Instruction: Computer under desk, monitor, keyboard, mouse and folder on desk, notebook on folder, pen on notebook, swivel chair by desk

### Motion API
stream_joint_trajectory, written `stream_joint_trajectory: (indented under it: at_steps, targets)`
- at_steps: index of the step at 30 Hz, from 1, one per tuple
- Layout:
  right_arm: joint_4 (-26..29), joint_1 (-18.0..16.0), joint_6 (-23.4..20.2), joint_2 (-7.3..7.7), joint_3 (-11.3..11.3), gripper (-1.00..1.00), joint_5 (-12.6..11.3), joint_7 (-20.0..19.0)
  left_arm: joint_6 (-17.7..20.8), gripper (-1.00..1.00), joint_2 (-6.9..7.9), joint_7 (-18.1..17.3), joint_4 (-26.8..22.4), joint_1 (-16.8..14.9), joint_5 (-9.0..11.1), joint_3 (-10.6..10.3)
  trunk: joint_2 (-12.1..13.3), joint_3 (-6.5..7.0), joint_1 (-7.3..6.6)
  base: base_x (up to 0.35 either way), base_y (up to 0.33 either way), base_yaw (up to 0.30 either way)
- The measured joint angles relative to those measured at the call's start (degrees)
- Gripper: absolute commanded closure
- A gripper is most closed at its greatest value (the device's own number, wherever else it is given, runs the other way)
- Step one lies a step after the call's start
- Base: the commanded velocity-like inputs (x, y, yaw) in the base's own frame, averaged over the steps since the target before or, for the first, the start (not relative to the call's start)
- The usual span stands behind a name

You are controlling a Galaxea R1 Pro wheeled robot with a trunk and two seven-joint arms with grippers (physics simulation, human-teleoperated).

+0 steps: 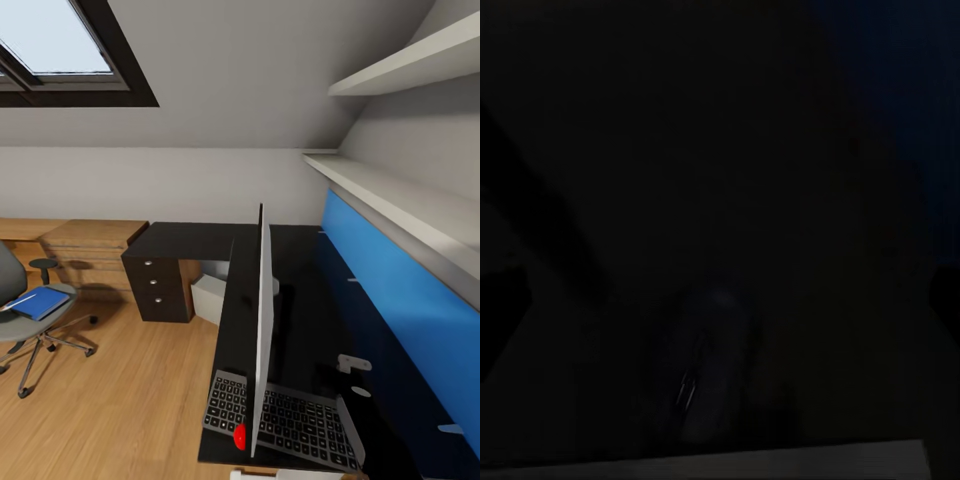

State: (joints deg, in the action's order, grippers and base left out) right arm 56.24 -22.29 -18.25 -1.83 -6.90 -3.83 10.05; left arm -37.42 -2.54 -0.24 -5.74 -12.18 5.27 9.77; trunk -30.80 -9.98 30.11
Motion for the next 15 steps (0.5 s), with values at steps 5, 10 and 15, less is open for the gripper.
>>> stream_joint_trajectory:
  at_steps: [5, 10, 15]
  targets:
    - [0.0, 0.0, -0.3, -0.02, 0.0, -1.0, 0.0, 0.0, 0.0, -1.0, 0.0, 0.0, 0.0, 0.0, 0.0, 0.0, 0.0, 0.0, 0.0, 0.188, 0.0, 0.0]
    - [0.0, 0.0, -0.4, -0.03, 0.0, -1.0, 0.0, 0.1, -0.1, -1.0, 0.0, 0.0, 0.0, 0.0, 0.0, 0.0, 0.0, 0.0, 0.01, 0.072, 0.0, 0.0]
    - [0.0, 0.0, -0.5, -0.06, 0.0, -1.0, 0.0, 0.1, -0.2, -1.0, -0.07, 0.1, 0.0, 0.0, 0.0, 0.0, 0.0, 0.0, 0.02, 0.024, 0.0, 0.0]
